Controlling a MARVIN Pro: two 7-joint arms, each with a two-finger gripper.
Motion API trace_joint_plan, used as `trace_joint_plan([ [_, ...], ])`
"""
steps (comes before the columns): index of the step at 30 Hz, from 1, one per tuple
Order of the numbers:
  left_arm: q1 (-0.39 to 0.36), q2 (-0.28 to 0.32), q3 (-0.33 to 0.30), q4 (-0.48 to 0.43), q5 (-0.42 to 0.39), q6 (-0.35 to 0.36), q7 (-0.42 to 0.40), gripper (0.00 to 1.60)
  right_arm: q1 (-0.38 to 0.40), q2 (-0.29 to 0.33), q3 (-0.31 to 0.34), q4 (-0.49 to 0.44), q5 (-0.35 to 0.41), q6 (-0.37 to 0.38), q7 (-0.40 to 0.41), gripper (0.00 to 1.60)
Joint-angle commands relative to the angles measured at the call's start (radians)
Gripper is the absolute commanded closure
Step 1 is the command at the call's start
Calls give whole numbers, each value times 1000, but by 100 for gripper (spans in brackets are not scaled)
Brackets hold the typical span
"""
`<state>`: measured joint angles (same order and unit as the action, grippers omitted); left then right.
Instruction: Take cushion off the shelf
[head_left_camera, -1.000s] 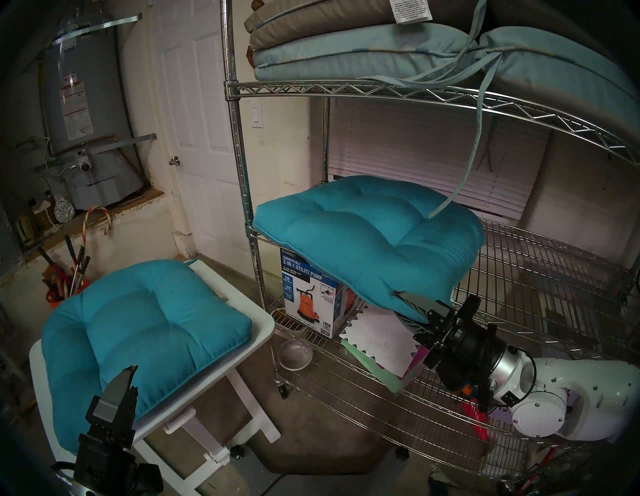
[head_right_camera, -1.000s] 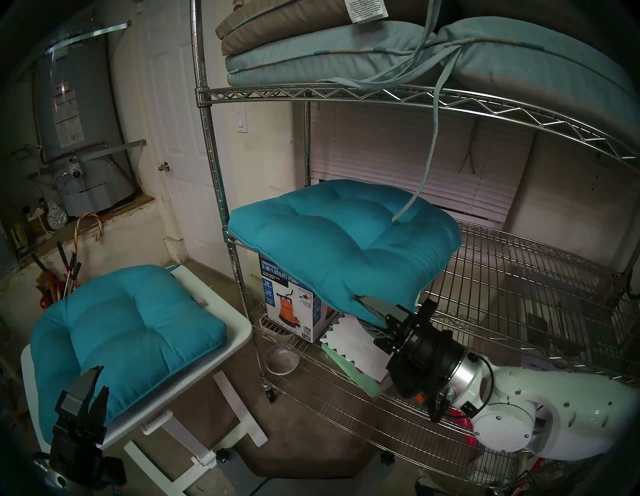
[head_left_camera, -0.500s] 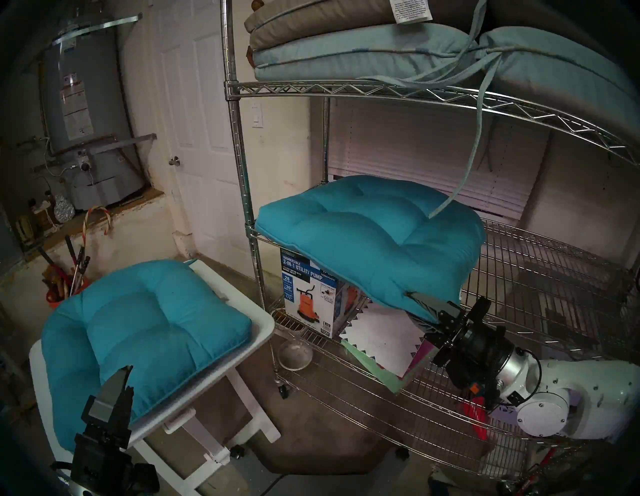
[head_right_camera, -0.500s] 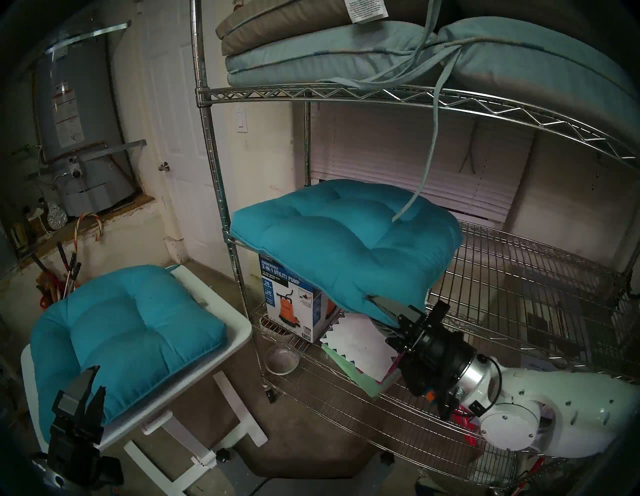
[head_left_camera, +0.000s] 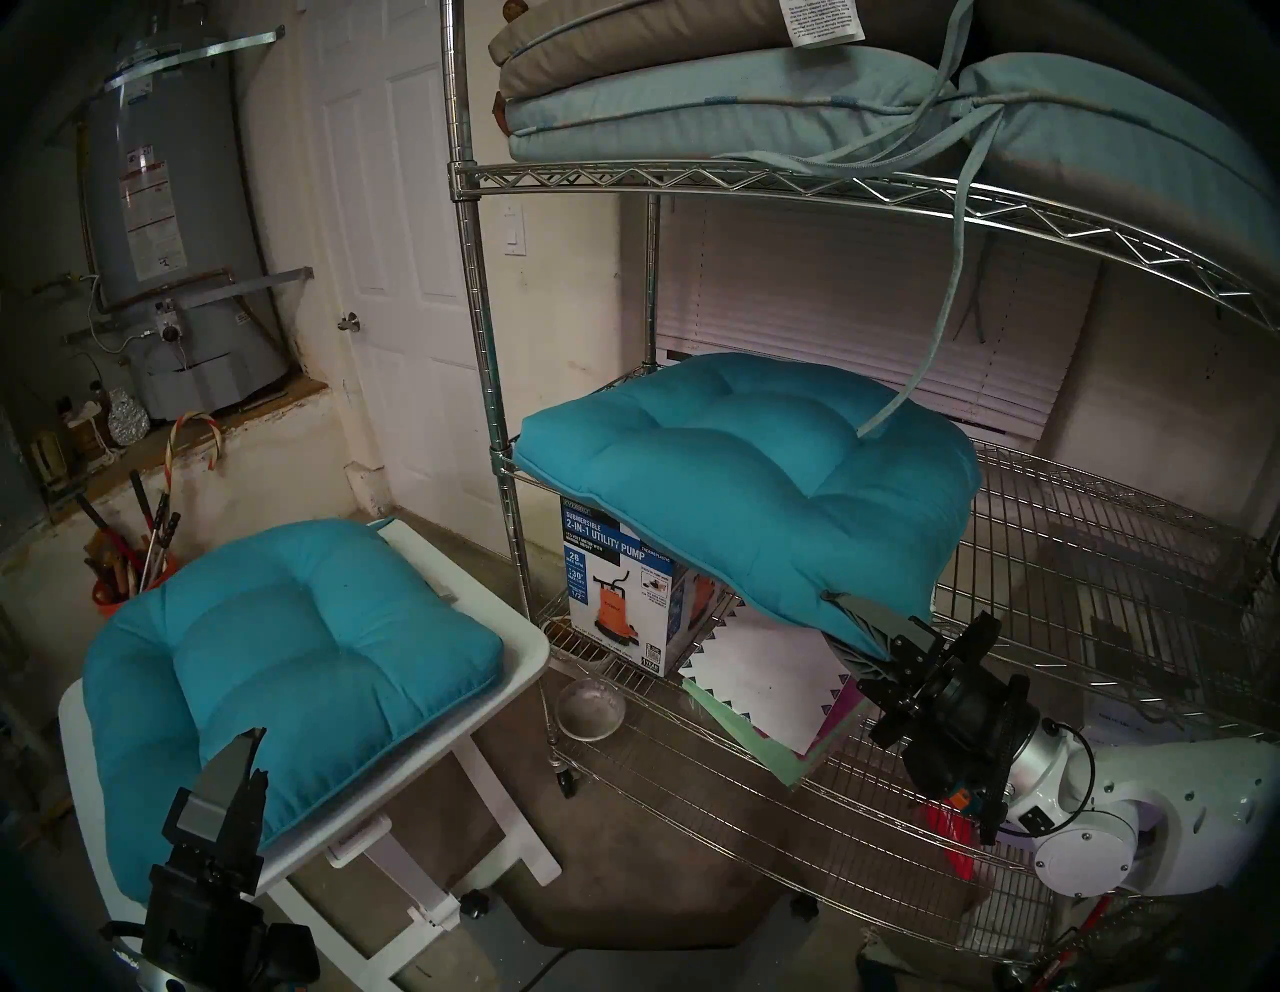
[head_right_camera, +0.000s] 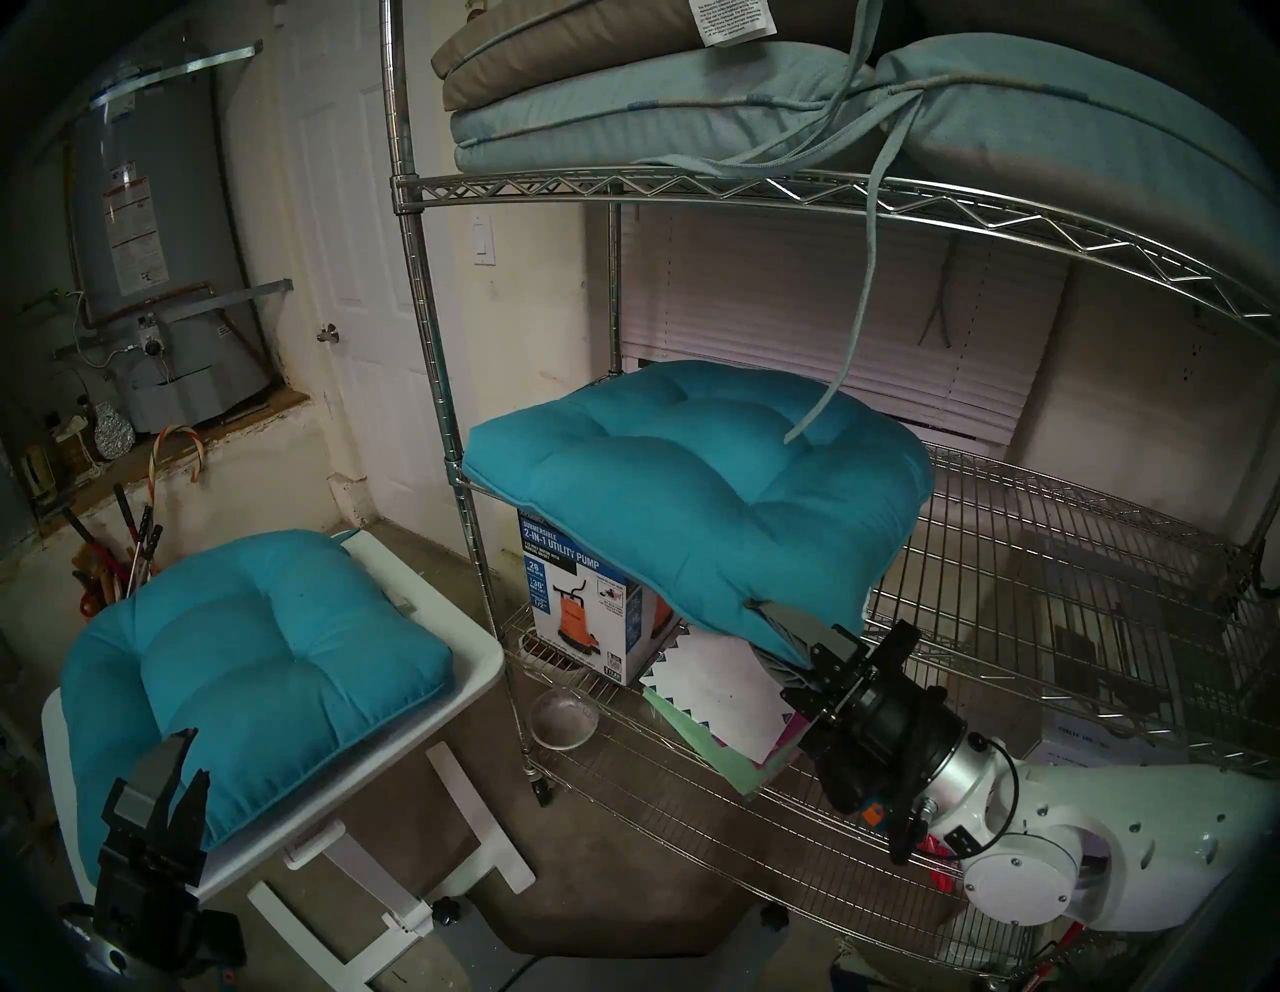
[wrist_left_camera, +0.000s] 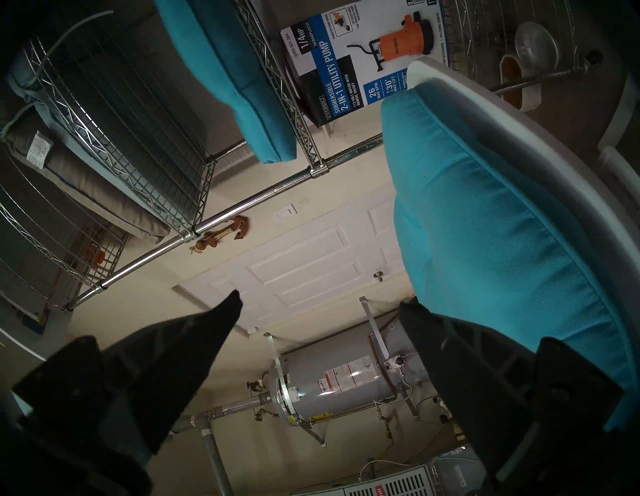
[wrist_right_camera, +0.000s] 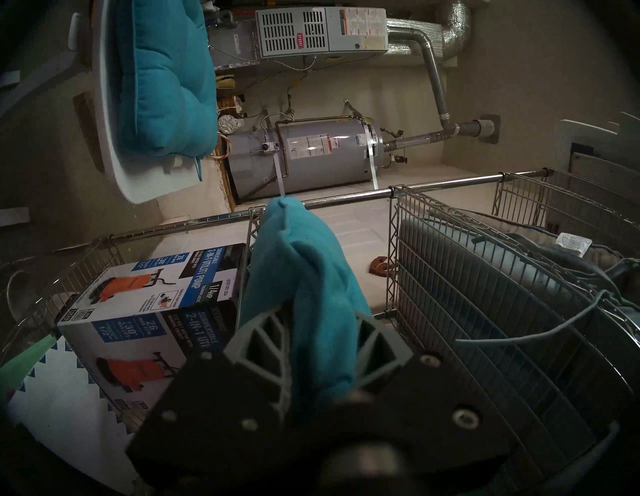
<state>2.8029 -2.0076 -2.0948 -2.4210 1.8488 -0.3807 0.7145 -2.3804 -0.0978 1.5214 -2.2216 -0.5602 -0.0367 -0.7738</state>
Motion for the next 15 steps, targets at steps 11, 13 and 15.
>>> trace_joint_plan([
  [11,3,1,18,-22,10,2,2,0,-125,-48,62,35,-28,38,-137,160],
  [13,-3,3,16,-22,11,4,-1,0,-139,-55,70,41,-33,37,-149,160],
  [15,-11,6,14,-19,12,5,-5,0,-152,-62,79,44,-39,36,-161,160],
])
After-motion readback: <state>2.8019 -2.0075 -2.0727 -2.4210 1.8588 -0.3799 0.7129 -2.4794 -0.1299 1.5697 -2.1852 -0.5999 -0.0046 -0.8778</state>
